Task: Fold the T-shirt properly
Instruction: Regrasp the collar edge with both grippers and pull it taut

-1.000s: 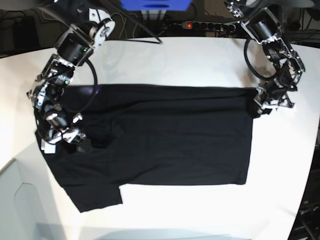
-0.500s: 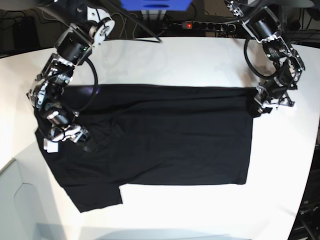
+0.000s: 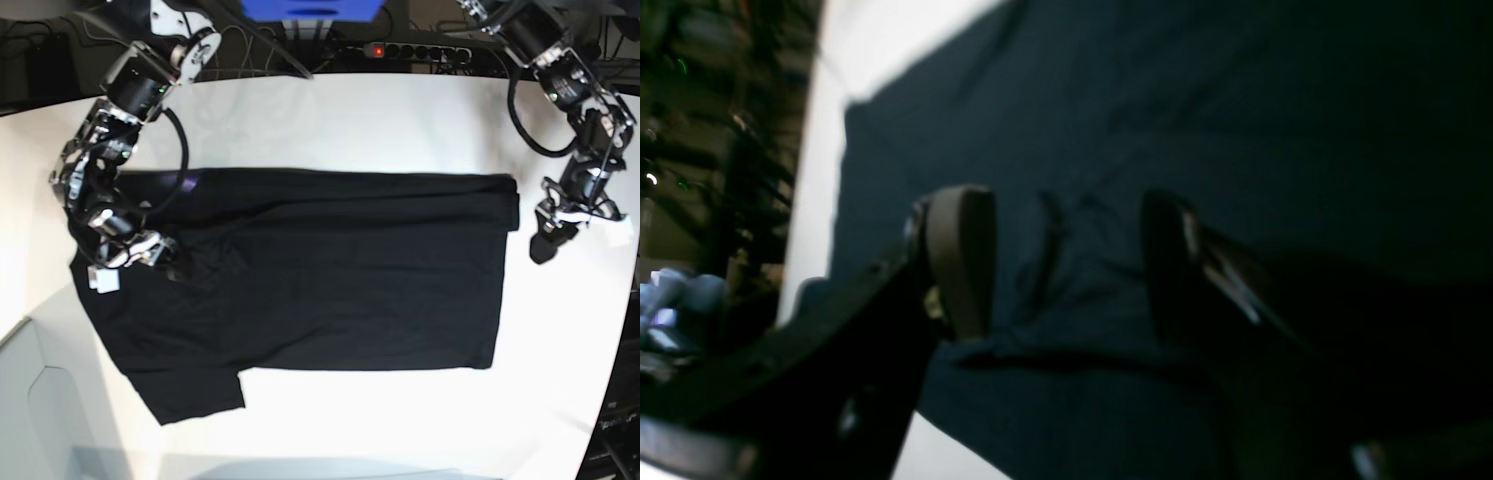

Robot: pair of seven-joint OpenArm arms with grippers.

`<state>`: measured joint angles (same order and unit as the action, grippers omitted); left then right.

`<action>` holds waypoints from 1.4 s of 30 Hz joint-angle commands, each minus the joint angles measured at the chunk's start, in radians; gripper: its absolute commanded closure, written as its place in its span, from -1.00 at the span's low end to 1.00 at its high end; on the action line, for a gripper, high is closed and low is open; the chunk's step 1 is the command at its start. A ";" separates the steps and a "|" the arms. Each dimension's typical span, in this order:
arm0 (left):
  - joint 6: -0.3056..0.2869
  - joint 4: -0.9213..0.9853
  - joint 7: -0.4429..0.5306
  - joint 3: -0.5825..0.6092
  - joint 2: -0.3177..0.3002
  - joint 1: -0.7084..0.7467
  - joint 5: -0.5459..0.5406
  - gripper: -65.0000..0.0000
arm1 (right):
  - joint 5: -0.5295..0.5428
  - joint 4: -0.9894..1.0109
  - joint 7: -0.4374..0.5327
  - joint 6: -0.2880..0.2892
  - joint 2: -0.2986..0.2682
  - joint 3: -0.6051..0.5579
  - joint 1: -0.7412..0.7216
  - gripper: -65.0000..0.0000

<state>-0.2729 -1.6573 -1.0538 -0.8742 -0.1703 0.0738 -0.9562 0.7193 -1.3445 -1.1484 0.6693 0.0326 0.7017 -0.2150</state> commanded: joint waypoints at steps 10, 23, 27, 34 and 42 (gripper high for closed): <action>0.007 -0.126 0.013 0.209 -0.016 -0.032 0.343 0.98 | 0.024 -0.017 0.023 0.029 -0.130 0.032 0.001 1.00; 0.007 -0.139 0.412 0.490 0.090 0.097 0.923 1.00 | 0.021 -0.281 0.370 -0.250 -0.262 -0.182 0.243 1.00; 0.007 -0.100 0.436 0.490 0.096 0.105 0.949 1.00 | 0.018 -0.296 0.486 -0.354 -0.279 -0.216 0.334 1.00; 0.007 -0.022 0.445 0.491 0.088 0.102 0.949 1.00 | -0.229 -0.166 0.638 -0.360 -0.254 -0.259 0.332 1.00; 0.007 -0.002 0.447 0.485 0.087 0.096 0.955 1.00 | -0.458 0.003 0.759 -0.360 -0.181 -0.258 0.265 1.00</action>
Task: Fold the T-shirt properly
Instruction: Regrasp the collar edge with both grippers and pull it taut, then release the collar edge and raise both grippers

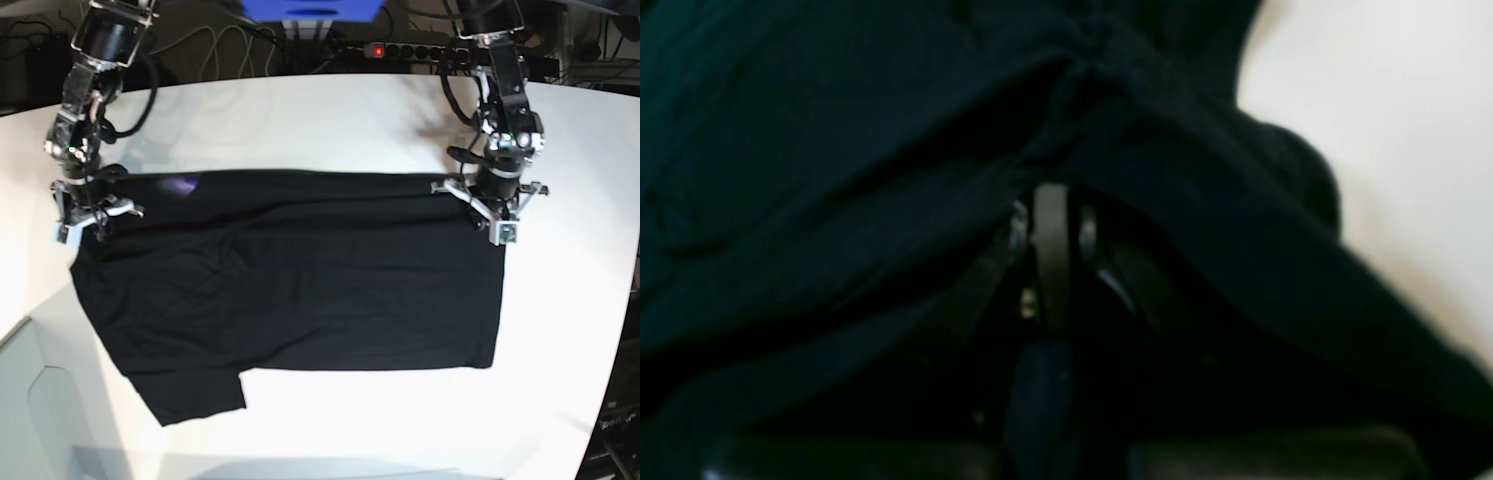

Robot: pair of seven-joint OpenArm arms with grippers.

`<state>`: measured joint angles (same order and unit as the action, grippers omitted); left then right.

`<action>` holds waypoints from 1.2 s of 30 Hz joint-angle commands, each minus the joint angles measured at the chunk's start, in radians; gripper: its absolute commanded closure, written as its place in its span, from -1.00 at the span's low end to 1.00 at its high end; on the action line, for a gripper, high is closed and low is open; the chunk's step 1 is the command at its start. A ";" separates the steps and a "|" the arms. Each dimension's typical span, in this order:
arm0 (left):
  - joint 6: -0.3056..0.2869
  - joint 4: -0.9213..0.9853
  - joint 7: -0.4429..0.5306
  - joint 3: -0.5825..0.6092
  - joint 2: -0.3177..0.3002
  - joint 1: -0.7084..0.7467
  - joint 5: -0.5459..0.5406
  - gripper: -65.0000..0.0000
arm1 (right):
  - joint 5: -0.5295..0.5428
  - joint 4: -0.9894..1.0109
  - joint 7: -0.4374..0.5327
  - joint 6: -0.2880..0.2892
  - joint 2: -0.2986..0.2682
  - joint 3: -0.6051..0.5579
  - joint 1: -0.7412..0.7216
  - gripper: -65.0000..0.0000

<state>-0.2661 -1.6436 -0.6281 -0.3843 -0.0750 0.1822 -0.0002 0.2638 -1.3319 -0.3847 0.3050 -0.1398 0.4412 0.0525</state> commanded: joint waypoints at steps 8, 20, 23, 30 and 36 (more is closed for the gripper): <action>0.001 0.178 0.021 -0.008 -0.045 -0.049 -0.001 1.00 | -0.028 -0.007 0.016 0.004 0.009 0.001 0.005 1.00; 0.001 0.029 0.020 -0.032 -0.042 0.118 -0.002 1.00 | -0.028 -0.120 0.014 0.004 0.006 0.008 0.134 1.00; 0.001 -0.011 0.020 -0.031 -0.042 0.179 -0.005 1.00 | -0.028 -0.173 0.014 0.004 0.006 0.008 0.183 1.00; 0.001 -0.027 0.021 -0.031 -0.041 0.264 -0.008 1.00 | -0.024 -0.248 0.014 0.004 0.006 0.011 0.294 1.00; 0.001 -0.030 0.021 -0.026 -0.039 0.290 -0.008 1.00 | -0.024 -0.252 0.013 0.006 0.012 0.072 0.347 1.00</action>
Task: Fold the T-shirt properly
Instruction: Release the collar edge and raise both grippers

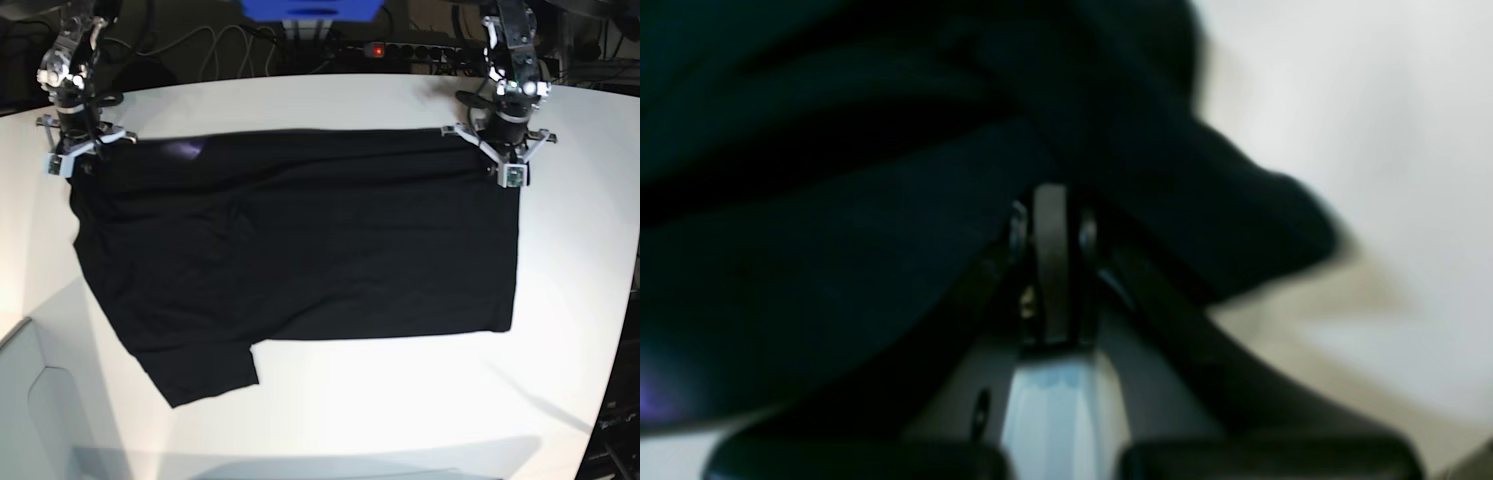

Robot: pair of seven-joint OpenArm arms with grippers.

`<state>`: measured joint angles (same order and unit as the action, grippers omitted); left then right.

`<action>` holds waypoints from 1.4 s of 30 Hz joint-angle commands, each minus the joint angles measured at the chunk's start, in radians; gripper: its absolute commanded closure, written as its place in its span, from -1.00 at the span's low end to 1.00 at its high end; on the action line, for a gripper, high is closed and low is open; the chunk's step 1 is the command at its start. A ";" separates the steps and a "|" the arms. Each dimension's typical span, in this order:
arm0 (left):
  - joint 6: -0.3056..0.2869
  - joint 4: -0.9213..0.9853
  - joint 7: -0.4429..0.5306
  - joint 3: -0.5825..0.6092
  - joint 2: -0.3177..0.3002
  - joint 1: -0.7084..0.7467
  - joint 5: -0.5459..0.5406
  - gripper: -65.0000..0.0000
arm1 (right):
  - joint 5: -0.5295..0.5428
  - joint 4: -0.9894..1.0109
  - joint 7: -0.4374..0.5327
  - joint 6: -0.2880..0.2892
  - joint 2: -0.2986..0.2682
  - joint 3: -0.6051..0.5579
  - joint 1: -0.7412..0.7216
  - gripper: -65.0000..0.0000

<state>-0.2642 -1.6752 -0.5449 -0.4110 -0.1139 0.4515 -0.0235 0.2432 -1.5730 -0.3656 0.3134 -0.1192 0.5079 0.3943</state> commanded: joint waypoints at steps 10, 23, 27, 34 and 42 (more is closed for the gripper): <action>-0.002 -0.062 -0.062 0.019 0.041 0.092 0.015 1.00 | -0.002 -0.016 -0.005 -0.003 -0.009 0.034 0.067 1.00; -0.002 -0.062 -0.062 0.019 0.035 0.111 0.015 1.00 | -0.002 -0.033 -0.002 -0.003 0.011 0.116 0.121 1.00; -0.002 -0.062 -0.062 0.016 0.035 0.122 0.015 1.00 | -0.002 -0.077 -0.005 -0.001 0.013 0.127 0.127 1.00; -0.002 -0.164 -0.062 0.016 0.043 0.138 0.015 1.00 | -0.002 -0.097 -0.005 -0.001 0.013 0.125 0.121 1.00; -0.002 -0.254 -0.062 0.019 0.046 0.142 0.015 1.00 | -0.006 -0.234 -0.006 -0.001 0.036 0.127 0.122 1.00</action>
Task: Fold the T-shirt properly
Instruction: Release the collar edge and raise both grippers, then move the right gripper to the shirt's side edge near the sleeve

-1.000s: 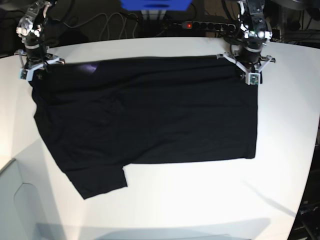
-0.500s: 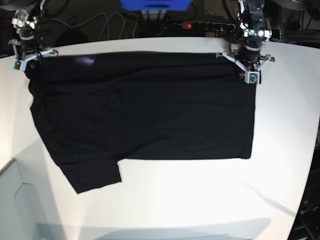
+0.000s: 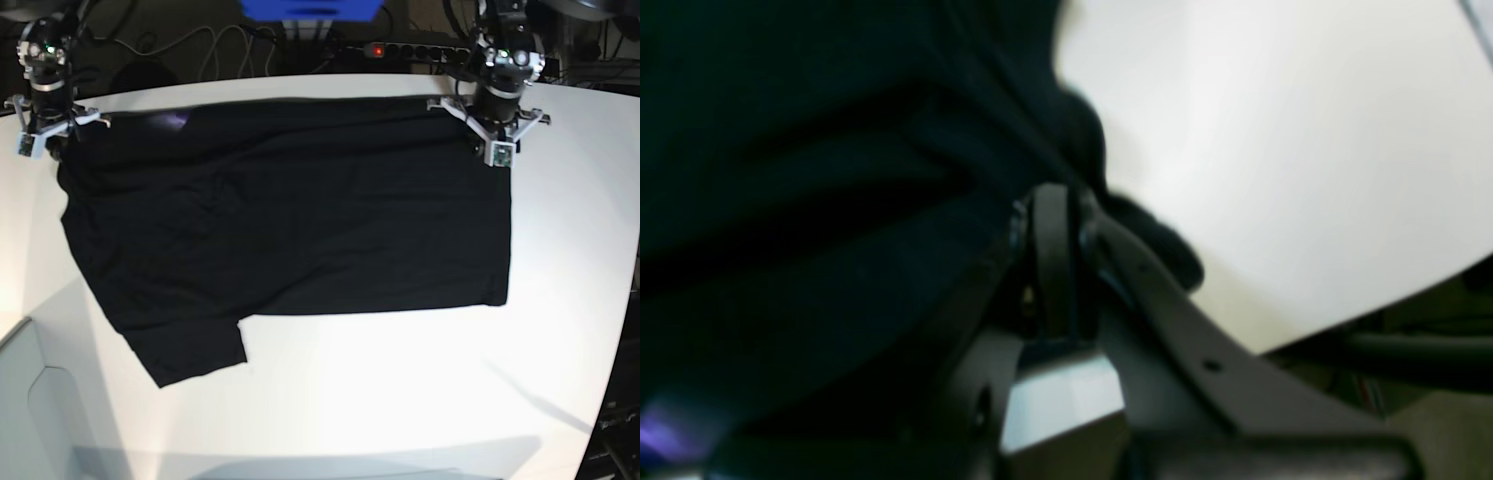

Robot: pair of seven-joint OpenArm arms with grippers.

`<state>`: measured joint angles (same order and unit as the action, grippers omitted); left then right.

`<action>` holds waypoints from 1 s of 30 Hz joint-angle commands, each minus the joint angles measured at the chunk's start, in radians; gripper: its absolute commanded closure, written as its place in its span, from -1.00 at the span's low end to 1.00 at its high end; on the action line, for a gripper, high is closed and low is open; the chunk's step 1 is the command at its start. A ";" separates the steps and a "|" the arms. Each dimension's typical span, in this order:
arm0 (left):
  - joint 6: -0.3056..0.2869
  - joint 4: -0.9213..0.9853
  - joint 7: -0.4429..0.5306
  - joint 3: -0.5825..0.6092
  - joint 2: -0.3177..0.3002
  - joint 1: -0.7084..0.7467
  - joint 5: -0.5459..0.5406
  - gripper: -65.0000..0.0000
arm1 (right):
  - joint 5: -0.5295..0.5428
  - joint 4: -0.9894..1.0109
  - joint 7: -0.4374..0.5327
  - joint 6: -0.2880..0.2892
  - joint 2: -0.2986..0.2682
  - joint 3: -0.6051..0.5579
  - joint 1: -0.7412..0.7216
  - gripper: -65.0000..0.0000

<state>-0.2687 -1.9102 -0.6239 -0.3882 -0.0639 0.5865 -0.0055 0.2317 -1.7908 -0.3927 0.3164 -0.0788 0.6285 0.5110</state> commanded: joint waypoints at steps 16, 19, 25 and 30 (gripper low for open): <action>0.001 -0.116 0.011 -0.042 -0.003 -0.066 -0.006 1.00 | 0.008 -0.099 -0.249 0.074 -0.158 -0.063 -0.352 0.92; -0.001 -0.116 0.005 -0.078 0.008 -0.078 -0.069 0.98 | 0.002 0.042 -0.417 0.231 -0.191 -0.062 -0.570 0.65; -0.001 -0.113 0.002 -0.154 0.006 -0.070 -0.190 0.65 | 0.007 0.532 -0.498 0.382 -0.287 -0.068 -0.932 0.24; -0.002 -0.111 -0.067 -0.203 0.009 -0.073 -0.201 0.62 | 0.008 1.123 -0.386 0.382 -0.392 -0.068 -1.195 0.22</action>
<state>-0.2729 -2.0045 -0.7139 -0.5865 -0.0471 0.5140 -0.1993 0.2295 -0.6353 -0.7795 0.6846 -0.4503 0.5587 -0.6662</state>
